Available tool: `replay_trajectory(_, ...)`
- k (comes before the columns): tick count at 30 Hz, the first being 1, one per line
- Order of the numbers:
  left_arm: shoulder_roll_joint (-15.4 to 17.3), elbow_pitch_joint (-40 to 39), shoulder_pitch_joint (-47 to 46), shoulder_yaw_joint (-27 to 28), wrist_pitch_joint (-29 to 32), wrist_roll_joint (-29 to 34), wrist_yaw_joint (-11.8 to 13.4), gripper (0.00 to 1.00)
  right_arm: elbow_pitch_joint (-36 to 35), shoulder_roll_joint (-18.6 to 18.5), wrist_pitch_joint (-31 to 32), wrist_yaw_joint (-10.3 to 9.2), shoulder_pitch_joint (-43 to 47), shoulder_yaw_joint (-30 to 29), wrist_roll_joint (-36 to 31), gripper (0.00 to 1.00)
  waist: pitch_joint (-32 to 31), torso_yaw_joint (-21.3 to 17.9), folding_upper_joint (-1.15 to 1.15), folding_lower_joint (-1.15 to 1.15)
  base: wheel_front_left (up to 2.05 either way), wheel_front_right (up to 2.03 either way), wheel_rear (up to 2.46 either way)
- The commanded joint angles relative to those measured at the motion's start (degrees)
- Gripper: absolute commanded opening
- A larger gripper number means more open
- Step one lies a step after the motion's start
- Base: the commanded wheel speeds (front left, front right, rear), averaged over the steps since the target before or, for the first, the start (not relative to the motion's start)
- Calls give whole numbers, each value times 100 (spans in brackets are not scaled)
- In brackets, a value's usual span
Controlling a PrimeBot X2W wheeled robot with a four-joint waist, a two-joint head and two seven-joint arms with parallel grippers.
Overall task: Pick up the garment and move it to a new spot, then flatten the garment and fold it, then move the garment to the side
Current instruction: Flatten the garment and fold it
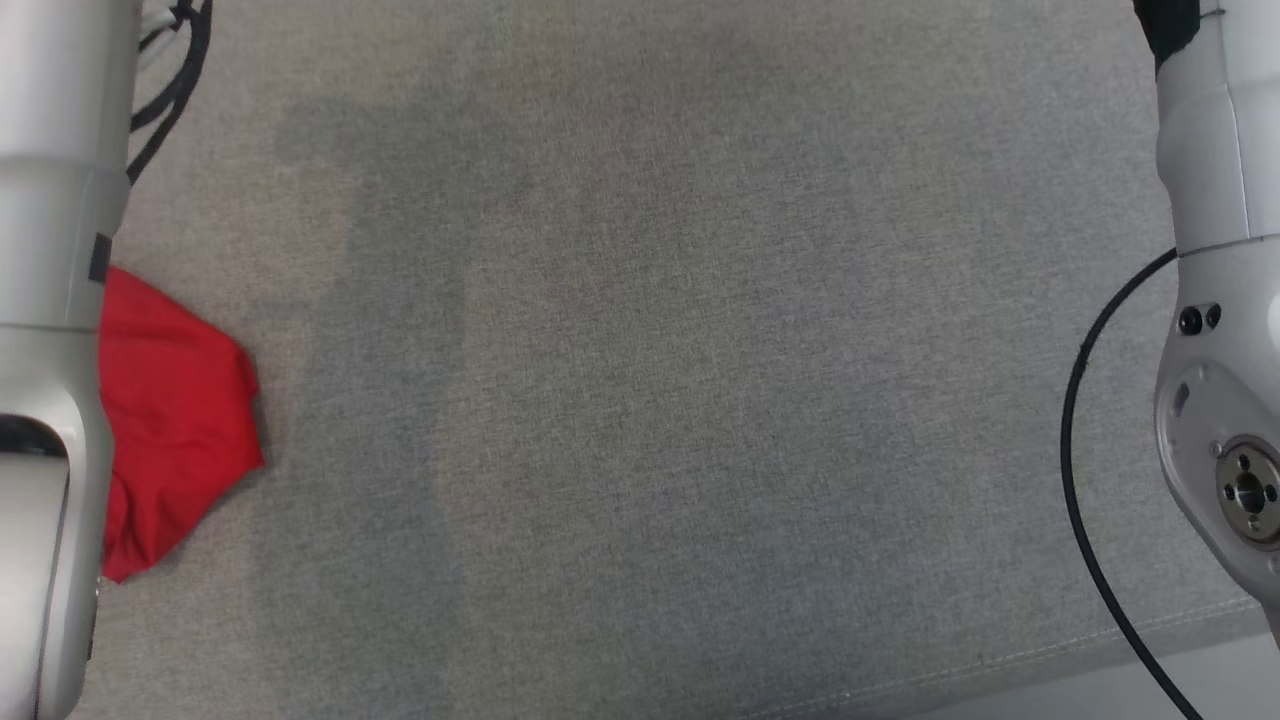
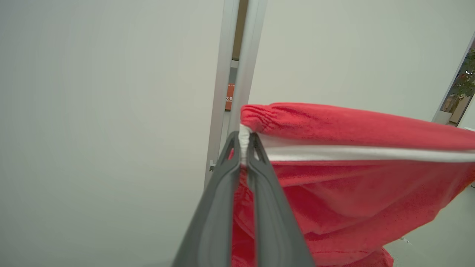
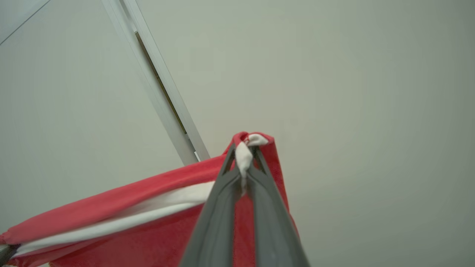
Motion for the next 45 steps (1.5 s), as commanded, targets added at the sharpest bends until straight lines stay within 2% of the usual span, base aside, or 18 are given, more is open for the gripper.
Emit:
replay_trajectory(1,37,289,-188,71,-160,29,65,0,249,-46,-200,-11,-174,-11,46,0,884,-192,0,0,0,0,0)
replay_trajectory(4,-73,794,-478,105,-526,62,53,0,654,-59,-450,-12,-448,12,160,0,1029,-197,0,0,0,0,0)
replay_trajectory(8,-291,1378,-406,140,-928,-69,-192,0,1093,-49,-548,-12,-308,147,438,0,1152,-174,0,0,0,0,0)
replay_trajectory(11,-448,1765,-158,162,-1095,-192,-370,0,1337,-51,-575,-12,14,238,647,0,1173,-139,0,0,0,0,0)
replay_trajectory(15,-564,2049,233,13,-1296,-215,-551,0,1428,-58,-578,-11,588,335,567,0,1108,-69,0,0,0,0,0)
replay_trajectory(20,-602,2172,1021,-330,-1477,-110,-635,0,1521,-155,-571,-12,1296,522,555,0,761,48,0,0,0,0,0)
replay_trajectory(26,-428,1810,2206,-997,-1573,-81,-637,0,1571,-491,-401,-13,2086,988,808,0,68,187,0,0,0,0,0)
replay_trajectory(33,-9,1278,3460,-1904,-1595,-94,-634,0,1440,-993,158,-19,3024,1787,1064,0,-826,281,0,0,0,0,0)
replay_trajectory(39,289,816,4251,-2427,-1615,-203,-633,0,1183,-1357,625,-19,3764,2386,1364,0,-1429,331,0,0,0,0,0)
replay_trajectory(45,411,418,4904,-2696,-1631,-305,-634,0,826,-1777,1100,-27,4490,2841,1786,0,-1938,394,0,0,0,0,0)
